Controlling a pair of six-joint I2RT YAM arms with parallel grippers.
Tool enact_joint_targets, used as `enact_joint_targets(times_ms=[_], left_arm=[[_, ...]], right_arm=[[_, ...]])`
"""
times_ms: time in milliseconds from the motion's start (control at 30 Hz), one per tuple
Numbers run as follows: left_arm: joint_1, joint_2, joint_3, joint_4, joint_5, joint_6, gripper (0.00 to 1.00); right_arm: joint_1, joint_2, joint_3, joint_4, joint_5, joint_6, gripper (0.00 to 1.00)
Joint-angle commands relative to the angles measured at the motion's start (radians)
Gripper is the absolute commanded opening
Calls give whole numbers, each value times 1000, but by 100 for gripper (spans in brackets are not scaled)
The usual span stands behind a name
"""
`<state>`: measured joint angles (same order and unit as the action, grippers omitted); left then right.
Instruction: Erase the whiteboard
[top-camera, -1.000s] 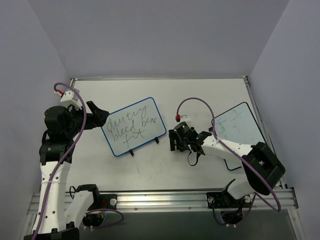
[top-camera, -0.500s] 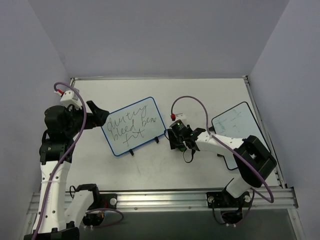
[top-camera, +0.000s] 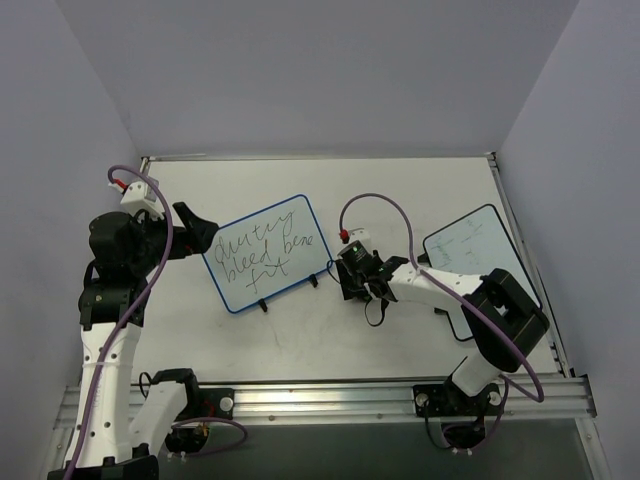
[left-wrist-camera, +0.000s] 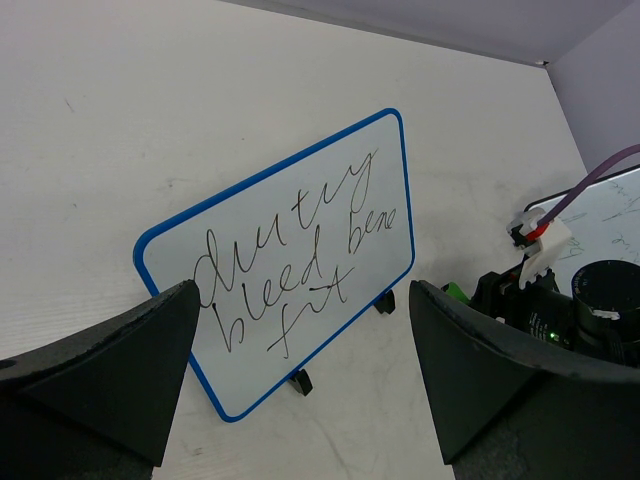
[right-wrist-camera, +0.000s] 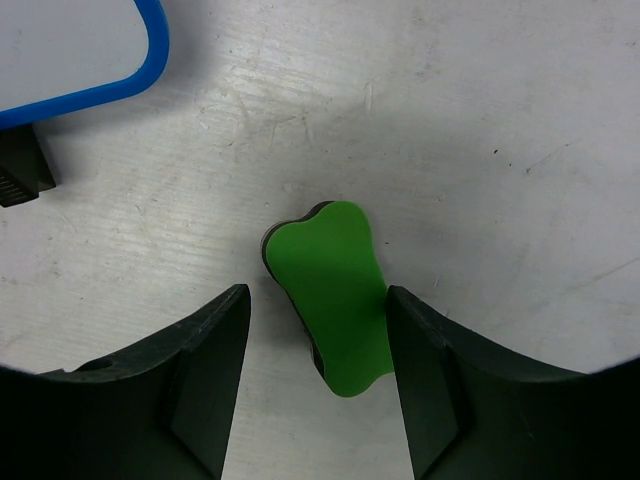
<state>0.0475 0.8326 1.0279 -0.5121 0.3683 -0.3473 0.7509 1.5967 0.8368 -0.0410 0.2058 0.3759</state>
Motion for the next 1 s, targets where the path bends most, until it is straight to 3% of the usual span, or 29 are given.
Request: enact_joint_targets(times_ms=[0, 400, 967], left_arm=[[-3, -3, 9, 44, 20, 4, 94], [-5, -3, 9, 44, 21, 4, 94], [-3, -7, 9, 41, 17, 7, 94]], right_arm=[[4, -37, 18, -39, 37, 8, 52], [2, -61, 38, -73, 55, -9, 53], [-18, 28, 45, -39, -14, -61, 50]])
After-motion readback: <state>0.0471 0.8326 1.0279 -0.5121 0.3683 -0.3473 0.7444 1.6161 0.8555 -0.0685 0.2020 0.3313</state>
